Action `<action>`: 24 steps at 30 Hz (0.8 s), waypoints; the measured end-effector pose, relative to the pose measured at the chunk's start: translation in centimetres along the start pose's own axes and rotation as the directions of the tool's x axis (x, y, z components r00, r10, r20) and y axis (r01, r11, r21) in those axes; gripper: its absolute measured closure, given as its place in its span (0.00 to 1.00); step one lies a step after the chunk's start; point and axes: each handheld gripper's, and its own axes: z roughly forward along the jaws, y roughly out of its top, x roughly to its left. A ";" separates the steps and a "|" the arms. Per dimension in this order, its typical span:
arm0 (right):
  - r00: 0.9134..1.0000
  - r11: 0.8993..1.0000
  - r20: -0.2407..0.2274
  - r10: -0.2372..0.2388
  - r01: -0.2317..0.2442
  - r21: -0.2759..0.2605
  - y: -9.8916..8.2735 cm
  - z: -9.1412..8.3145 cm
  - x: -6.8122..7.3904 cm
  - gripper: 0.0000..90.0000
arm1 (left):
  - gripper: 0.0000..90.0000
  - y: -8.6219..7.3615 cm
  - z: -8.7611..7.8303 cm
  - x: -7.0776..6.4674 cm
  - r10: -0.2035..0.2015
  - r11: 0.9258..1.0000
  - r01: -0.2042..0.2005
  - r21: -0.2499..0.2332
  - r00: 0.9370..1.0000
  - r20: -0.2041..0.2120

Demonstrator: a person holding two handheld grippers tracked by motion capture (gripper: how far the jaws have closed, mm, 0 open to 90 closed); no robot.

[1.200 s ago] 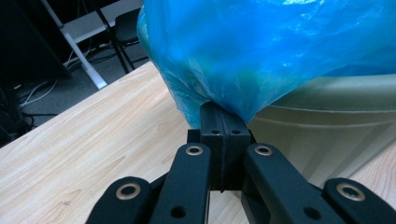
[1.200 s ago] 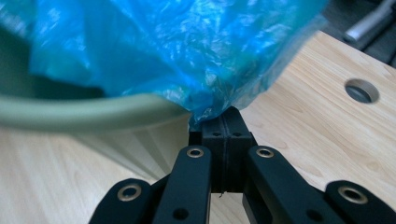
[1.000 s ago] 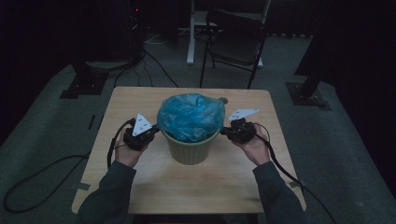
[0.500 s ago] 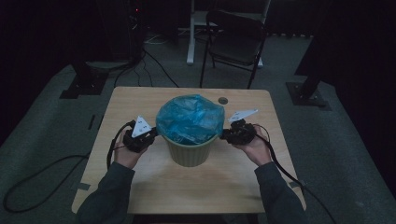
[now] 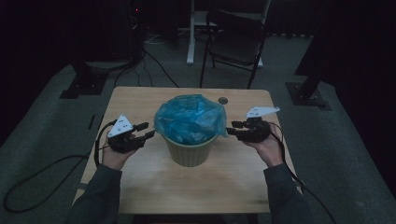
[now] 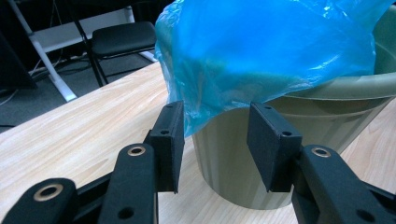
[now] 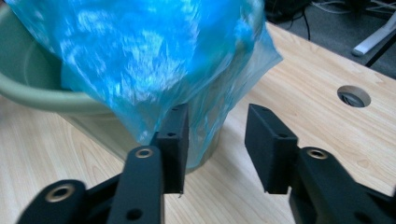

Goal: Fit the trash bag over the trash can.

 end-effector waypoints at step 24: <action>0.992 0.995 -0.075 -0.103 0.104 0.007 -0.3 0.1 2.6 0.88 | 0.87 1.2 1.5 -1.7 0.112 0.992 -0.111 0.055 0.994 -0.009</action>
